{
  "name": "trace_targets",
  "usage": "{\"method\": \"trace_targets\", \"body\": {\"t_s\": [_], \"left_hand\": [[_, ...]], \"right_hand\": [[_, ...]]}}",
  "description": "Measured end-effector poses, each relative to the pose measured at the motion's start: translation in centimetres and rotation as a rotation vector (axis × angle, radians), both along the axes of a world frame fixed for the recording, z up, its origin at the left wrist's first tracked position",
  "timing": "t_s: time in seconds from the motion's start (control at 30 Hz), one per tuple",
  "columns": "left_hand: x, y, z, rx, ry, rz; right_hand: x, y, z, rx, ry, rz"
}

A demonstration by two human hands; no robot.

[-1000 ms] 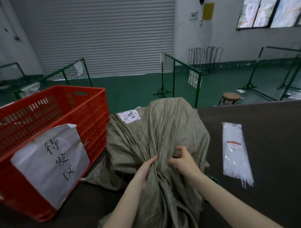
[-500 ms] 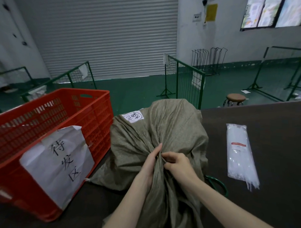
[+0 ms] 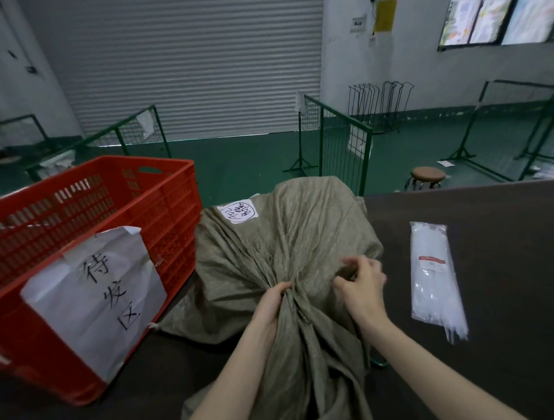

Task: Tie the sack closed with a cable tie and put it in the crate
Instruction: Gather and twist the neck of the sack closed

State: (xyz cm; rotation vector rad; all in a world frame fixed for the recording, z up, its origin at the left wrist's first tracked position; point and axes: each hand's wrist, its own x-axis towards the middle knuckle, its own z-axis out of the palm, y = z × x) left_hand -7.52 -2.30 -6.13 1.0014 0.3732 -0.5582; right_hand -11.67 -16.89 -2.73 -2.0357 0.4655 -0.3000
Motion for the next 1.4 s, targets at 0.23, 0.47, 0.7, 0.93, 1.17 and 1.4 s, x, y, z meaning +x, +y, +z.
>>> {"method": "trace_targets", "body": {"t_s": [0.23,0.47,0.7,0.93,1.17,1.4], "left_hand": [[-0.4,0.0,-0.2,0.038,0.052,-0.058],[-0.3,-0.1,-0.6,0.068,-0.009,-0.092],[0.0,-1.2,0.0,-0.077,-0.092,-0.132],[0.8,-1.9,-0.7,0.016,-0.033,-0.169],[1.3,-2.0,-2.8,0.187,-0.025,-0.004],[1.6,-2.2,-3.7,0.199,-0.027,0.046]], "right_hand": [[-0.1,-0.7,-2.7,0.327,0.234,-0.097],[0.6,0.4,-2.6,0.542,0.150,0.065],[0.3,0.7,-2.5,0.451,0.052,0.217],[-0.3,1.5,-3.0,0.376,0.028,0.221],[-0.3,1.2,-2.6,0.358,0.051,0.313],[-0.2,-1.8,-2.7,0.132,0.044,0.050]]}}
